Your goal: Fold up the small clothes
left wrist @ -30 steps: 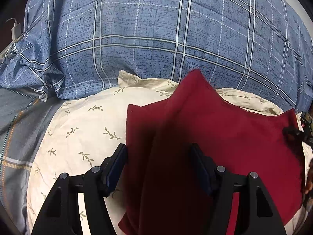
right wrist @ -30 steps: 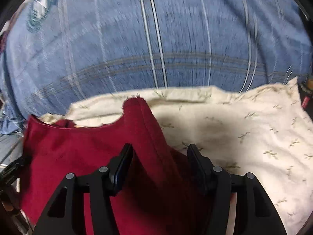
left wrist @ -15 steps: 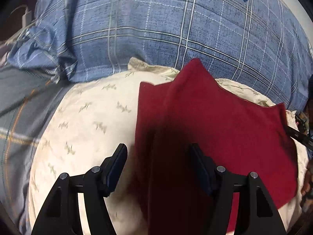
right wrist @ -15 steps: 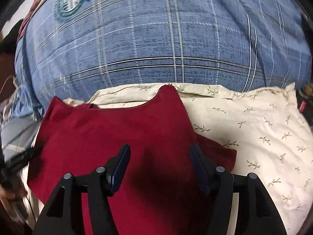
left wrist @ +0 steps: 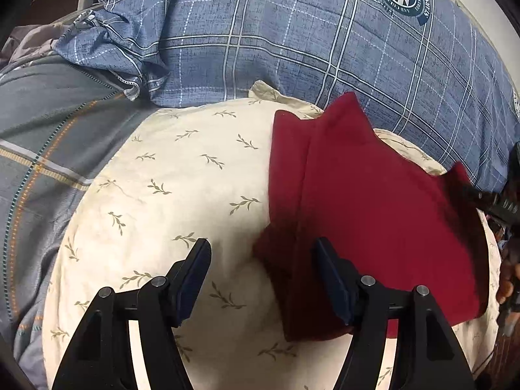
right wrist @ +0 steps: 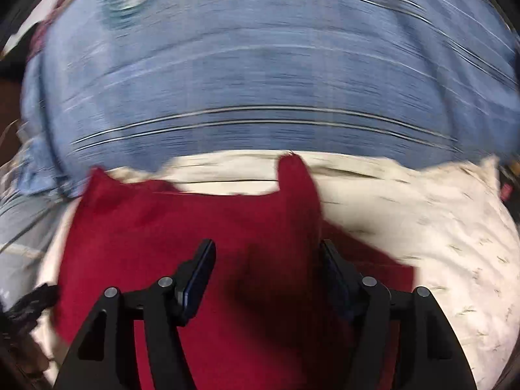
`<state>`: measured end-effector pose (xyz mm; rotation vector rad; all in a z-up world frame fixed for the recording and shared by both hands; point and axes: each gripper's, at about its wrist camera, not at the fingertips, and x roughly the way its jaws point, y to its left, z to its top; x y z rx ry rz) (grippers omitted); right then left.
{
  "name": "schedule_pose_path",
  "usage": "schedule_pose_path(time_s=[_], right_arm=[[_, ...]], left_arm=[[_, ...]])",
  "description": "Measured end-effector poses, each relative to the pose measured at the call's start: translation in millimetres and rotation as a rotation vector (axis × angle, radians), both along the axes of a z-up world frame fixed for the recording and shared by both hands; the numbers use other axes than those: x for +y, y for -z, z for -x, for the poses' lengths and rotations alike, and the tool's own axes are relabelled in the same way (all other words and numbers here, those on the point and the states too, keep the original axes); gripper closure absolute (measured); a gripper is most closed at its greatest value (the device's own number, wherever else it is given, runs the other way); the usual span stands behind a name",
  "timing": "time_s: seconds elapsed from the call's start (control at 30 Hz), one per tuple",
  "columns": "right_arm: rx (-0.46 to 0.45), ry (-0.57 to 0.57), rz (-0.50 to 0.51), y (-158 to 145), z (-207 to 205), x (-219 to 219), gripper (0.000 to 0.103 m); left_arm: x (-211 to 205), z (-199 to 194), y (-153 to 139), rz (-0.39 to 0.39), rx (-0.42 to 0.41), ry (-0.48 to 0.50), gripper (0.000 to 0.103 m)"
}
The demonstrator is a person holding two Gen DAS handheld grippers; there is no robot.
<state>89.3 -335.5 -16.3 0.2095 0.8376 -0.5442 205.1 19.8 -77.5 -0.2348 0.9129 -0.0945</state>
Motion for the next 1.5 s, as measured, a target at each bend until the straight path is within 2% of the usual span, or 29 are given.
schedule_pose_path(time_s=[0.1,0.23,0.3,0.43,0.5,0.63,0.7,0.77,0.83,0.9,1.03,1.1,1.13,1.17,1.2,1.27,1.33,1.5], right_arm=[[0.011,-0.103,-0.074,9,-40,31,0.036],[0.030,-0.192,-0.073,28,-94,65,0.036],[0.038,-0.215,-0.089,39,-119,75,0.036],[0.059,-0.202,-0.095,66,-168,80,0.036],[0.079,-0.160,-0.117,84,-187,76,0.034],[0.051,-0.150,-0.105,90,-193,72,0.031],[0.016,-0.162,-0.128,81,-176,72,0.032],[0.023,-0.171,-0.103,73,-151,67,0.032],[0.045,-0.139,-0.043,66,-113,52,0.032],[0.038,-0.072,-0.043,59,-71,24,0.032],[-0.041,0.169,-0.020,27,6,-48,0.033],[-0.077,0.369,0.008,9,39,-80,0.030],[-0.119,0.428,-0.031,3,52,-91,0.030],[-0.180,0.435,-0.104,-1,63,-95,0.030],[-0.216,0.393,-0.171,-4,67,-92,0.031],[-0.172,0.274,-0.191,-5,52,-63,0.031],[-0.119,0.100,-0.163,-3,31,-14,0.031],[-0.022,-0.327,-0.220,24,-19,122,0.035]], left_arm=[[2,-1,4,0.004,0.001,0.031,0.037],[18,-9,11,0.080,0.036,0.049,0.032],[24,-11,14,0.102,0.021,0.025,0.030],[21,-14,16,0.087,0.017,0.032,0.029],[17,-16,16,0.073,0.012,0.033,0.029],[16,-19,18,0.079,0.017,0.037,0.029],[17,-19,19,0.087,0.022,0.039,0.029],[18,-18,19,0.093,0.024,0.038,0.029],[19,-17,18,0.092,0.022,0.032,0.029],[20,-16,17,0.100,0.022,0.030,0.029],[22,-13,15,0.114,0.017,0.033,0.031],[24,-11,13,0.117,0.014,0.038,0.031],[25,-10,12,0.119,0.011,0.040,0.031],[27,-8,11,0.121,0.007,0.040,0.031],[30,-7,10,0.122,0.001,0.032,0.031],[40,-5,7,0.136,-0.010,0.009,0.031],[50,-4,5,0.142,-0.022,-0.026,0.031],[73,1,4,0.132,-0.031,-0.119,0.031]])
